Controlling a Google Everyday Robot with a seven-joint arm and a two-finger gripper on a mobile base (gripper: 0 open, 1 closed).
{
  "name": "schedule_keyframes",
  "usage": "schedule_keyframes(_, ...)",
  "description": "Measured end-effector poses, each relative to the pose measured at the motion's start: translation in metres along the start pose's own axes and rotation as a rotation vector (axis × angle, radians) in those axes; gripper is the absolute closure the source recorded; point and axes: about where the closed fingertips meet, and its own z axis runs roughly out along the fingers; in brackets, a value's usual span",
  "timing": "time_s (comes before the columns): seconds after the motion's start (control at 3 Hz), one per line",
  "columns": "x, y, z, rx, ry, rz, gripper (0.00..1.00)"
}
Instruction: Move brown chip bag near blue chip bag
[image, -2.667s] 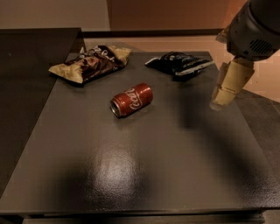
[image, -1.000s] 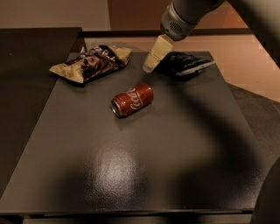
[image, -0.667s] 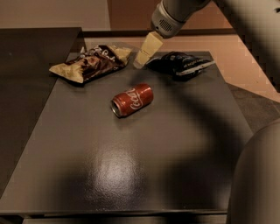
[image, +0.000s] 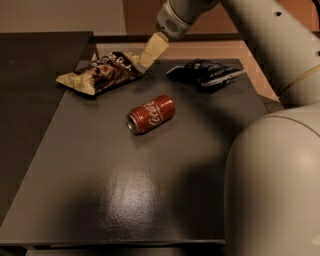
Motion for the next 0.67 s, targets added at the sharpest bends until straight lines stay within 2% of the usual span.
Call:
schedule_keyframes(0.33, -0.012, -0.01, 0.018, -0.027, -0.017, 0.025, 0.0)
schedule_keyframes(0.67, -0.018, -0.019, 0.043, -0.049, -0.005, 0.047, 0.0)
